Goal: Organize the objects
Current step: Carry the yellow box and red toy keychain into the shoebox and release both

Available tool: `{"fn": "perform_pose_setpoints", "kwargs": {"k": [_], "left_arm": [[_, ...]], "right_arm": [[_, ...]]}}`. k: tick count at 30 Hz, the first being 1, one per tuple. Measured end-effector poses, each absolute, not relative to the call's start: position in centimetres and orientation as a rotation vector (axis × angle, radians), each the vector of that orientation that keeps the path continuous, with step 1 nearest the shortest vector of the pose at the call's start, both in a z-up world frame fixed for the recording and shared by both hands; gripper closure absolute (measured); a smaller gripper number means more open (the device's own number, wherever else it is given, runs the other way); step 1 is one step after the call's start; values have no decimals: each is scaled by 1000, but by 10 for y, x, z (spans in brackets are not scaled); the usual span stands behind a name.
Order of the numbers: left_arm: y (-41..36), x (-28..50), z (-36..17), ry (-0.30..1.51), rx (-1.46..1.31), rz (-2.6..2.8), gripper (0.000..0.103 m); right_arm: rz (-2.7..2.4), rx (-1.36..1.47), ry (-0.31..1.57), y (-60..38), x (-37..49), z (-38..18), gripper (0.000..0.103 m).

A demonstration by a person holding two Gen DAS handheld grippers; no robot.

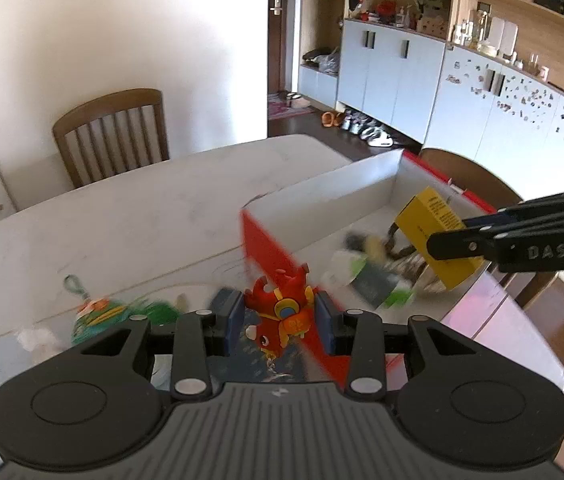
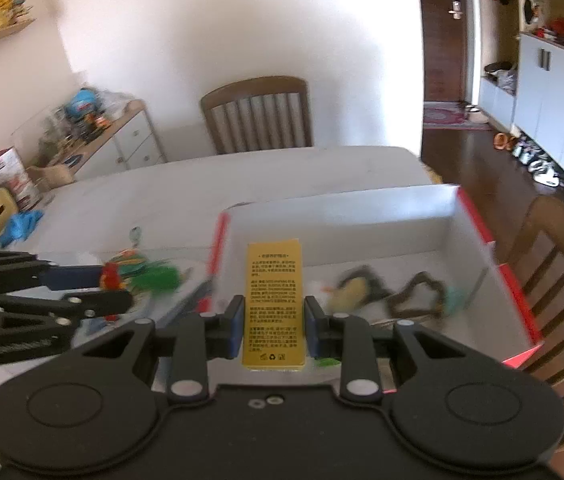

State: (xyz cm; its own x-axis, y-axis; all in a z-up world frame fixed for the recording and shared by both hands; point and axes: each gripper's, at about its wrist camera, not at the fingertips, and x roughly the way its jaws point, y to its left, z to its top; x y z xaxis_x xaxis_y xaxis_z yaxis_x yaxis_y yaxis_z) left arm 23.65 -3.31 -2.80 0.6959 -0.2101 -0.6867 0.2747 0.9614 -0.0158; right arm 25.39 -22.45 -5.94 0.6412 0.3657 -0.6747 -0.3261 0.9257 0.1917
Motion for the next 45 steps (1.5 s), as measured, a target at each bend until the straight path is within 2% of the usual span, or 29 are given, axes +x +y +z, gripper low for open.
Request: {"fn": "perform_pose_setpoints", "kwargs": {"k": [14, 24, 26, 30, 45], "left_arm": [[-114, 304, -15, 747, 136, -257, 66], [-142, 356, -56, 817, 247, -186, 66], [-145, 365, -65, 843, 252, -180, 70], [-149, 380, -85, 889, 287, -172, 70], [-154, 397, -127, 1015, 302, -151, 70]], "right_arm": [[324, 45, 791, -291, 314, -80, 75], [368, -34, 856, -285, 341, -108, 75], [378, -51, 873, -283, 344, -114, 75], [392, -92, 909, -278, 350, -129, 75], [422, -129, 960, -276, 362, -146, 74]]}}
